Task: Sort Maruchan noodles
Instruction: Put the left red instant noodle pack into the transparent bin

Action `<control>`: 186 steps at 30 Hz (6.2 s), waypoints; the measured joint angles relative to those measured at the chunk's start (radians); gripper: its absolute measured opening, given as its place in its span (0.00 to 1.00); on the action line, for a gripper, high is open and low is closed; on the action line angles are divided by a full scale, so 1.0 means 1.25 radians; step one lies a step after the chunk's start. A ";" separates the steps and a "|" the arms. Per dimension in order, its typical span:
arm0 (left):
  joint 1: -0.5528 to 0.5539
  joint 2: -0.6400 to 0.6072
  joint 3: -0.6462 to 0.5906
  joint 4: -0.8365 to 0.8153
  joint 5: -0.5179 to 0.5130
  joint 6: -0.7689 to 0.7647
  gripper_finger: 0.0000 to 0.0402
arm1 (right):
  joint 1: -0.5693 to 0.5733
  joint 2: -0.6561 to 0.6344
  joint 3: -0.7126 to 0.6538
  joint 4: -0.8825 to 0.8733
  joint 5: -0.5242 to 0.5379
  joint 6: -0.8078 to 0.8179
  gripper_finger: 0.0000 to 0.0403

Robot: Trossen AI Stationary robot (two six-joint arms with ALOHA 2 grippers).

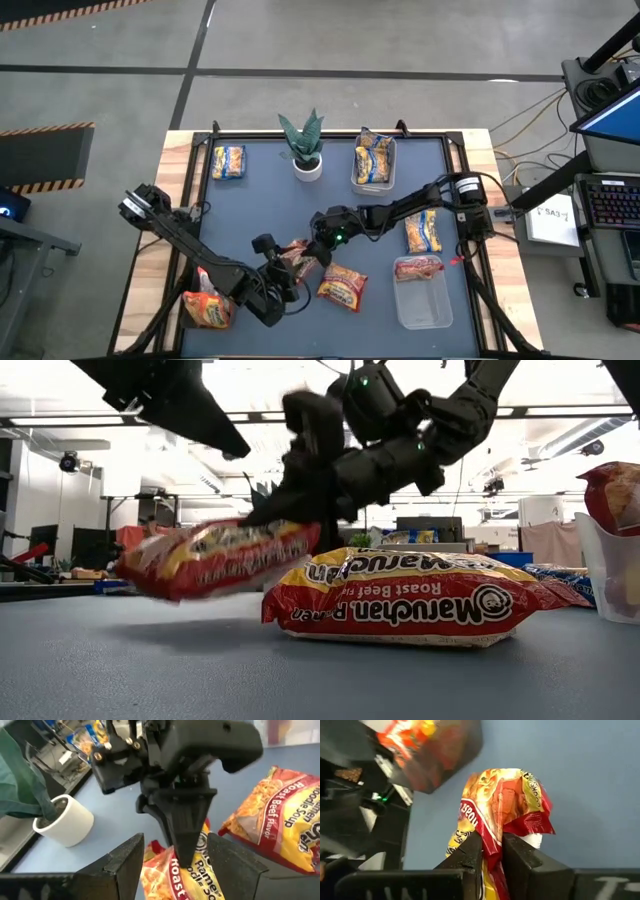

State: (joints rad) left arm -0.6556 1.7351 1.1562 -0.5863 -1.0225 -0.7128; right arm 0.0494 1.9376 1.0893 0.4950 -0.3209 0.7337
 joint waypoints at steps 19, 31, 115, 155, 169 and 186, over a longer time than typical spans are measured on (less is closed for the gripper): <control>-0.114 -0.001 0.061 -0.008 -0.320 -0.002 0.50 | 0.029 -0.245 0.001 -0.290 0.064 -0.239 0.03; -0.084 0.013 0.043 -0.011 -0.109 -0.025 0.48 | 0.103 -0.302 0.001 -0.419 0.197 -0.233 0.02; 0.040 0.063 -0.280 0.466 0.222 -0.002 0.00 | 0.025 -0.003 -0.015 -0.119 0.056 -0.030 0.54; -0.083 0.063 0.105 -0.096 -0.048 0.100 0.33 | 0.062 -0.317 -0.014 -0.467 0.174 -0.151 0.45; -0.034 0.067 -0.125 0.232 0.145 0.081 0.11 | 0.060 -0.254 -0.014 -0.487 0.182 -0.048 0.58; -0.011 0.067 -0.229 0.349 0.158 0.039 0.00 | 0.010 -0.117 -0.014 -0.354 0.125 -0.014 0.86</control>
State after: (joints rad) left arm -0.6693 1.8191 0.8700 -0.1501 -0.8253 -0.6643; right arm 0.0618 1.7910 1.0715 0.0529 -0.1649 0.7156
